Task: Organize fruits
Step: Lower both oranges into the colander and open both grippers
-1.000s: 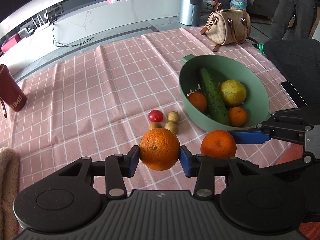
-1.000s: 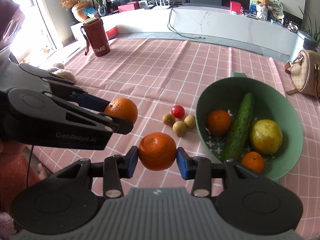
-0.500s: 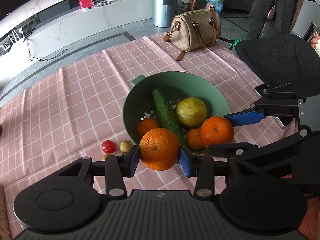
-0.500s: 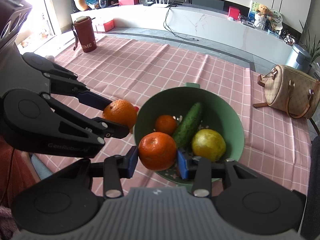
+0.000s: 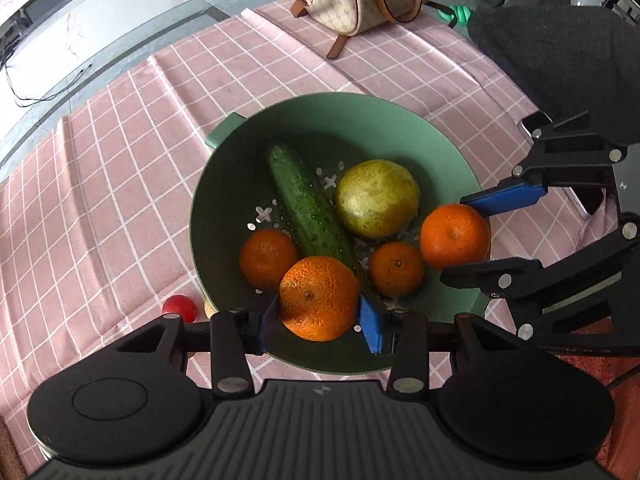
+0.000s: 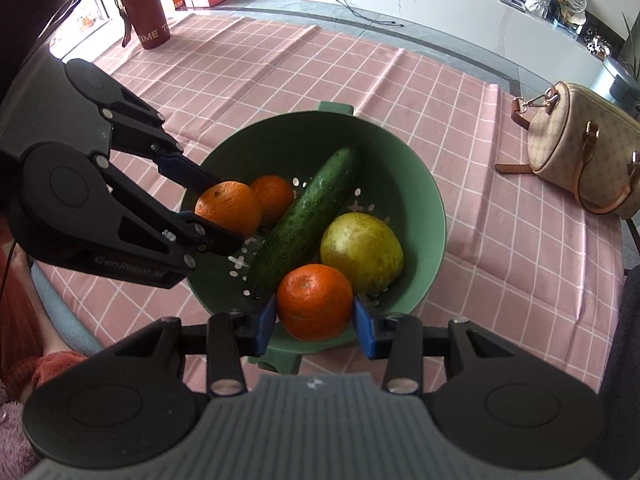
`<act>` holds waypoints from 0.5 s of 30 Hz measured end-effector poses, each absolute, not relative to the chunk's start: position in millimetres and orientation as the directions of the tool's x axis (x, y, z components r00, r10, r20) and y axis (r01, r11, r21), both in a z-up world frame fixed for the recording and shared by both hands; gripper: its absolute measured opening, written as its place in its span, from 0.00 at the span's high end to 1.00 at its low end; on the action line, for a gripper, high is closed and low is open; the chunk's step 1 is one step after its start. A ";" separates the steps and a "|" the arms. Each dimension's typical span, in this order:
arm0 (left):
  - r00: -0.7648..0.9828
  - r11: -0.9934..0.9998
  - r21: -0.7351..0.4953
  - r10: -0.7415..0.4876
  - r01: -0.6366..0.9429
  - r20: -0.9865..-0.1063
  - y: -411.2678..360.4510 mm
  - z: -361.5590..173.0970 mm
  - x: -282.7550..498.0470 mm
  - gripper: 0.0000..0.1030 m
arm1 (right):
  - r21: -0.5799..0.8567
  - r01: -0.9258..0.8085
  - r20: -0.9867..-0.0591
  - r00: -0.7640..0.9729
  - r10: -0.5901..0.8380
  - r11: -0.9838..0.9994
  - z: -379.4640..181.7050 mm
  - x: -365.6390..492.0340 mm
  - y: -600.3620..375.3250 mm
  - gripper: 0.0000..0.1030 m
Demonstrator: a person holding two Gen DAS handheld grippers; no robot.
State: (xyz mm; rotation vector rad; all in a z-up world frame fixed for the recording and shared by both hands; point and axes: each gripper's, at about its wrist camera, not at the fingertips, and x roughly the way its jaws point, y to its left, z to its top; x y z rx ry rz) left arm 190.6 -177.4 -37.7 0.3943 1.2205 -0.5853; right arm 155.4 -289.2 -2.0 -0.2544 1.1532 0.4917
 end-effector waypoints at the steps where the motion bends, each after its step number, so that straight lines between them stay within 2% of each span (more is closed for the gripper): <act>1: 0.214 0.782 -0.017 -0.192 0.623 -0.958 -179.2 -40.7 192.4 0.53 | 0.059 -0.502 -0.924 0.299 0.237 0.863 -5.5 159.2 -288.7 0.63; 6: 0.175 0.738 0.030 -0.120 0.674 -0.977 -186.2 -53.7 197.9 0.53 | 0.041 -0.554 -0.948 0.240 0.207 0.832 -16.9 173.3 -285.9 0.63; 15: 0.154 0.680 0.057 -0.083 0.731 -0.985 -197.0 -65.0 199.8 0.52 | 0.010 -0.645 -0.979 0.150 0.140 0.764 -30.2 186.8 -276.5 0.62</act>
